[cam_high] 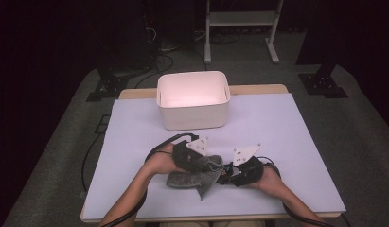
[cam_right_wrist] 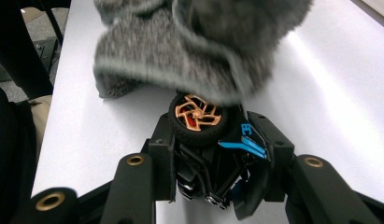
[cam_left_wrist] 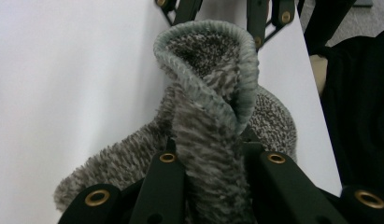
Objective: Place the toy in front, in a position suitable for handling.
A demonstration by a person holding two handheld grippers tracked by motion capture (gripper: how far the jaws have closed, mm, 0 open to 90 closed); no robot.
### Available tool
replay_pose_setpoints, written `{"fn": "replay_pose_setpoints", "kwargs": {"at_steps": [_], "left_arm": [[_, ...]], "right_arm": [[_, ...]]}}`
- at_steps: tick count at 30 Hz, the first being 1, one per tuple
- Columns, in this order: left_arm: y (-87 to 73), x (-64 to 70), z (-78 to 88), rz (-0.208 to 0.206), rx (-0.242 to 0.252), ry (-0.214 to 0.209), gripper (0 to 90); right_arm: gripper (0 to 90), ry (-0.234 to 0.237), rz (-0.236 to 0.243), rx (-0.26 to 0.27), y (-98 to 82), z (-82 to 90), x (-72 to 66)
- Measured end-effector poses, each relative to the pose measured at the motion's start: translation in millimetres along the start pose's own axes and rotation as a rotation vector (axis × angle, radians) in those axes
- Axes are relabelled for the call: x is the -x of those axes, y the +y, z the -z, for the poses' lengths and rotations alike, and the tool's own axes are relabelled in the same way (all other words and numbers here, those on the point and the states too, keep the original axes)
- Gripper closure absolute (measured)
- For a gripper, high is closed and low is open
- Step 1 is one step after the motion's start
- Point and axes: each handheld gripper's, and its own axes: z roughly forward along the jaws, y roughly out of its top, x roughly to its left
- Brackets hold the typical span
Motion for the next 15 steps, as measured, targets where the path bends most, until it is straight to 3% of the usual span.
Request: {"fn": "replay_pose_setpoints", "kwargs": {"at_steps": [4, 8, 15], "left_arm": [[-7.0, 1.5, 5.2, 0.012, 0.014, 0.007, 77.9], [-1.6, 2.0, 3.5, -0.011, -0.006, 0.010, 77.9], [18.8, 2.3, -11.1, -0.050, 0.003, -0.050, 77.9]], "right_arm": [[56.9, 0.003, -0.009, 0.004, 0.0, -0.2, 0.6], [56.9, 0.003, -0.011, 0.003, 0.0, -0.3, 0.3], [56.9, 0.009, -0.019, 0.013, -1.0, -0.9, 1.4]]}}
